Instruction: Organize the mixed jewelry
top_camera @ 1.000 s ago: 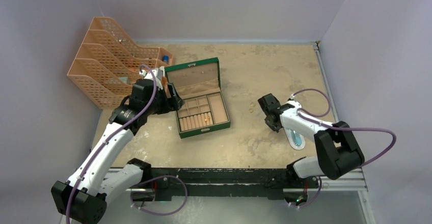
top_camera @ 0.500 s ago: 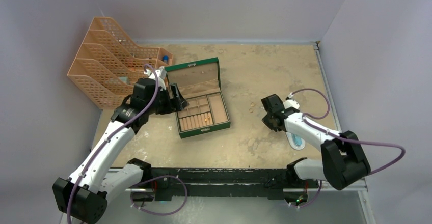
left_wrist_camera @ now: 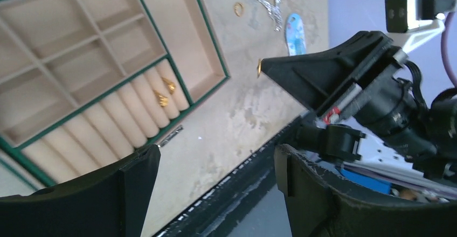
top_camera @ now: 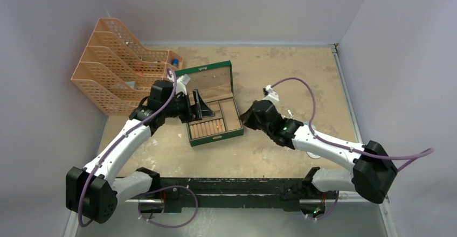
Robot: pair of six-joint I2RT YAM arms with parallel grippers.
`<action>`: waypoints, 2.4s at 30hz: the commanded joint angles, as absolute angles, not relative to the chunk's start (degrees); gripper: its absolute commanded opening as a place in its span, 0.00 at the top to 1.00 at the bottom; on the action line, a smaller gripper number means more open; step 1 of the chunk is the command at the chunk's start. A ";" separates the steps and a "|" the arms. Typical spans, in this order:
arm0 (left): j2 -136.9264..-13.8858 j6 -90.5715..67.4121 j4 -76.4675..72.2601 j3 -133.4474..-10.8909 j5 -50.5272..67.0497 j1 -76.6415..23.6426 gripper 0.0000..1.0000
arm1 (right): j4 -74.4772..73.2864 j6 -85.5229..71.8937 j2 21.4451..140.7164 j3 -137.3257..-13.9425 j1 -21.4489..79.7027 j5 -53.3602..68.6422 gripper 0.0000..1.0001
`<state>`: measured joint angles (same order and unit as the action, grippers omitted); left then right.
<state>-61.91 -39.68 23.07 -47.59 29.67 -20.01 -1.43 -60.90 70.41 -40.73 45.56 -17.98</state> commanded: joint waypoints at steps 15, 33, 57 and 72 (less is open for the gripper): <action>-68.24 -47.31 10.00 -44.52 41.19 -20.00 0.56 | 12.39 -52.47 78.30 -51.37 55.77 -12.05 1.00; -70.12 -46.85 7.91 -43.13 43.15 -20.04 0.89 | 13.88 -52.56 80.11 -51.24 55.99 -10.06 1.00; -67.61 -45.11 10.98 -45.52 44.91 -18.45 1.00 | 22.71 -62.74 66.72 -39.36 52.15 -6.68 0.51; -62.83 -62.83 -7.09 -47.02 65.09 -15.21 1.00 | 58.28 -68.25 66.49 -32.15 46.83 16.03 0.37</action>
<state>-65.08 -57.08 1.52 -44.42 59.48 -15.49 43.48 -68.20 65.04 -29.43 46.57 6.74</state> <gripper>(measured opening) 0.009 0.643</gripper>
